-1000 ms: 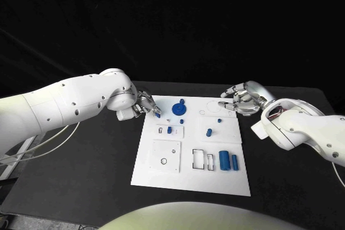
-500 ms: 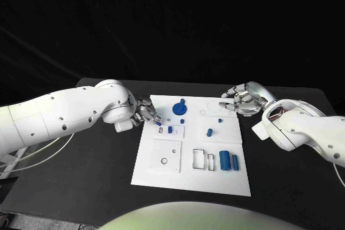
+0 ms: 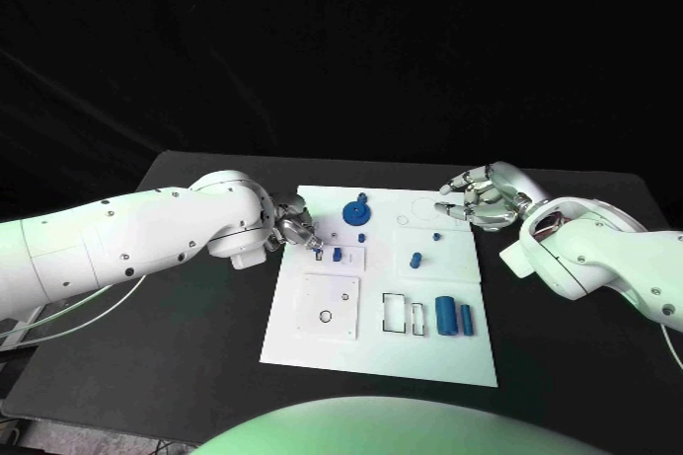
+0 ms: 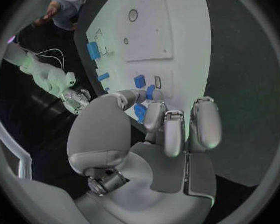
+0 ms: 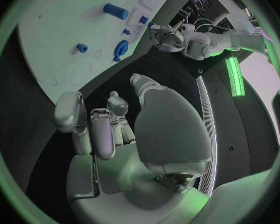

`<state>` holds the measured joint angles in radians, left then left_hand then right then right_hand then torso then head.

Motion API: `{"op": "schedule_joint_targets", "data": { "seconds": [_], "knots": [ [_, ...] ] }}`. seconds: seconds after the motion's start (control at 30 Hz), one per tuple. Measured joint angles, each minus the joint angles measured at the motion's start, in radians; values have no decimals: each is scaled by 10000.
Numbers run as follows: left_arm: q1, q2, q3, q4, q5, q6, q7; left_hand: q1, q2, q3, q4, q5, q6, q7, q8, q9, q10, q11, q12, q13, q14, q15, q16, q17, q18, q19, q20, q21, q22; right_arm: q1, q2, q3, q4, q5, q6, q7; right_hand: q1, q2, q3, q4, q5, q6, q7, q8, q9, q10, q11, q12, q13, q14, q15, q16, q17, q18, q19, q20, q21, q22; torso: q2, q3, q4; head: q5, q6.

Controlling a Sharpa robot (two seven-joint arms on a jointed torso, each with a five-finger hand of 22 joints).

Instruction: Assemble the parts on the task board

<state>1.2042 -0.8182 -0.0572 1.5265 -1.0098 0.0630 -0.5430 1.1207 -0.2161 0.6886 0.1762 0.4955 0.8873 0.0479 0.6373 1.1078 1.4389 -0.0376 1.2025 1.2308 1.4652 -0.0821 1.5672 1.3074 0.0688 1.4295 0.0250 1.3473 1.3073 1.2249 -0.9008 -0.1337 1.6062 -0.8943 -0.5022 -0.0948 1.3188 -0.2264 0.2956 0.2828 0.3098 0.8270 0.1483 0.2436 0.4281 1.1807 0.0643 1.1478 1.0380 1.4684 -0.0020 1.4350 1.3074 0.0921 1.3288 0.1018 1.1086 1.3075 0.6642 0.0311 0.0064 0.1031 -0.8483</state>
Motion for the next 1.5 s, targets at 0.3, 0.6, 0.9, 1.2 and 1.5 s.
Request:
{"op": "schedule_joint_targets", "data": {
  "seconds": [0.3, 0.6, 0.9, 1.2, 1.5],
  "knots": [
    [-69, 55, 0, 39, -392, -90, 6, -1, -1, 3, -2, -46, 4, -2, -2, -5, -1, 1, 0, -1, 0, 0, 0, 0, 0, 0, 0, 0, 0, -17, -1, 0, -2, 5, 2, -3, 0, 0, 0, 0, 0, 0, 0, 0, 0, 0, 0, 0, -1, 0, 0, 0, 0, 0, 0, 0, 0, -1, 9, 6, -3, -10, -32],
    [-133, 123, -7, 16, -522, -58, -18, -51, -50, 203, -202, -79, 29, 4, -10, -40, -1, 1, 0, -11, -1, 1, 0, 0, -1, 0, 0, -4, 0, -30, 4, 0, -4, 6, 4, -5, 0, 0, 0, 0, 0, 0, 0, 0, 0, 0, 0, 0, -1, 0, 0, 0, 0, -1, 0, 0, 0, -2, 6, 9, 4, -7, -75],
    [-188, 200, -15, -79, -599, -5, -31, -47, -46, 203, -202, -133, 32, 4, -29, -48, -2, 2, 0, -11, -1, 1, 0, 0, 0, 0, 0, -4, 8, -37, 5, 1, -4, 7, 5, -6, 0, 0, 0, 0, 0, 0, 0, 0, 0, 0, 0, 0, -1, 0, 0, 0, 0, 0, 0, 0, 0, 6, 0, 12, 0, -8, -95],
    [-209, 236, -19, -114, -741, 36, -35, -35, -34, 203, -202, -170, 49, 20, -30, -46, -2, 2, 0, -21, -1, 1, 0, 0, -1, 0, 0, -5, 7, -40, -1, 1, 0, 7, 6, -11, -40, -40, 0, 0, 76, -37, -37, 115, 0, 0, 0, 0, -1, 0, 0, 0, 0, -1, 0, 0, 0, 5, -1, 12, 0, -15, -112],
    [-214, 219, -17, -92, -872, 135, -42, -23, -21, 203, -202, -219, 50, 20, -70, -43, -2, 3, 0, -56, -1, 1, 0, 0, 0, 0, 0, -5, 7, -40, -5, 1, -9, 7, 7, -23, -40, -40, 0, 0, 76, -37, -37, 115, -1, 0, 0, 0, -1, 0, 0, 0, 0, 0, 0, 0, 0, 4, -6, 12, 5, 8, -146]
  ]
}}
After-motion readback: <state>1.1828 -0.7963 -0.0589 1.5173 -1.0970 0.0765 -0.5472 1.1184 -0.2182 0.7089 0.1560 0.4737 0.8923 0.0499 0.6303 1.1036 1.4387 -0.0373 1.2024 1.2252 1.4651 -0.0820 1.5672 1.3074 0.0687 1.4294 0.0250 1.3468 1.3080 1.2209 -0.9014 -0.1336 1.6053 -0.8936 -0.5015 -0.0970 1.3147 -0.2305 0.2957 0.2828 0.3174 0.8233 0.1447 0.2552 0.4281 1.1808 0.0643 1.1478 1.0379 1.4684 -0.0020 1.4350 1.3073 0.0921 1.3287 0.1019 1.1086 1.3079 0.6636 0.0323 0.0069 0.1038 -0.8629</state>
